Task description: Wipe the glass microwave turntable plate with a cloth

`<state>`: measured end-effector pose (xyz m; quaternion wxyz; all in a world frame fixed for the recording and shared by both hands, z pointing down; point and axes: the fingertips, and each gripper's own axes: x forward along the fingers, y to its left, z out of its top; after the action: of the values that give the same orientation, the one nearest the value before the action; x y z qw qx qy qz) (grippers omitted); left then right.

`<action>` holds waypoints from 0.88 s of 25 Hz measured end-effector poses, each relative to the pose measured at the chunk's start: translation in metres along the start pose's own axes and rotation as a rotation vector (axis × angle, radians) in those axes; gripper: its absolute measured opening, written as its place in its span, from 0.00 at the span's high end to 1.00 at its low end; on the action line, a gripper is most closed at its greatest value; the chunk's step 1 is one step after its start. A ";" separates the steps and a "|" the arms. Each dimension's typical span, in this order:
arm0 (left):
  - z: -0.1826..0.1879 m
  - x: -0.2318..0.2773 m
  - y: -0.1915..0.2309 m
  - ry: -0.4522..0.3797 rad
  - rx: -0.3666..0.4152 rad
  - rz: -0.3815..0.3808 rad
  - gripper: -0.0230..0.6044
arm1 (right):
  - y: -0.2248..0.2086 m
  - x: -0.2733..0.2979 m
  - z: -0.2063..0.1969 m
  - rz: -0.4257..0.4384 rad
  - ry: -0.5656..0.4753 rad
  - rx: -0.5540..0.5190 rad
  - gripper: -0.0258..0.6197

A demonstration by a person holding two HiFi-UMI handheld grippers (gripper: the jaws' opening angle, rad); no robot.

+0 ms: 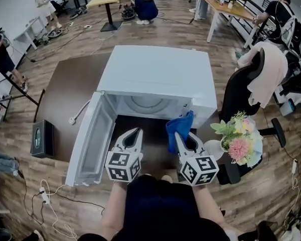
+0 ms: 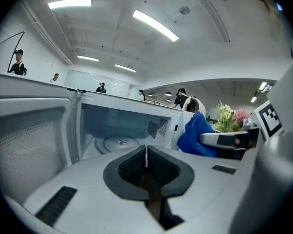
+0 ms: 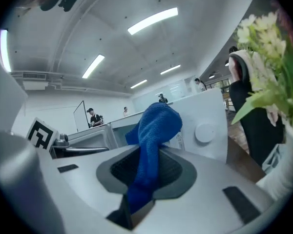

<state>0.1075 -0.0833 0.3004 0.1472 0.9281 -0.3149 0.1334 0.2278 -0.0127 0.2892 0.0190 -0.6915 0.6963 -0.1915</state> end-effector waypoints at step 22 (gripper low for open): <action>0.013 -0.006 -0.019 -0.085 0.052 -0.286 0.94 | 0.000 -0.028 -0.007 -0.204 -0.119 -0.072 0.85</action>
<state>0.1169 -0.0699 0.2827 0.1272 0.9718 -0.1818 0.0796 0.2267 0.0164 0.2891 0.0161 -0.7690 0.6264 -0.1261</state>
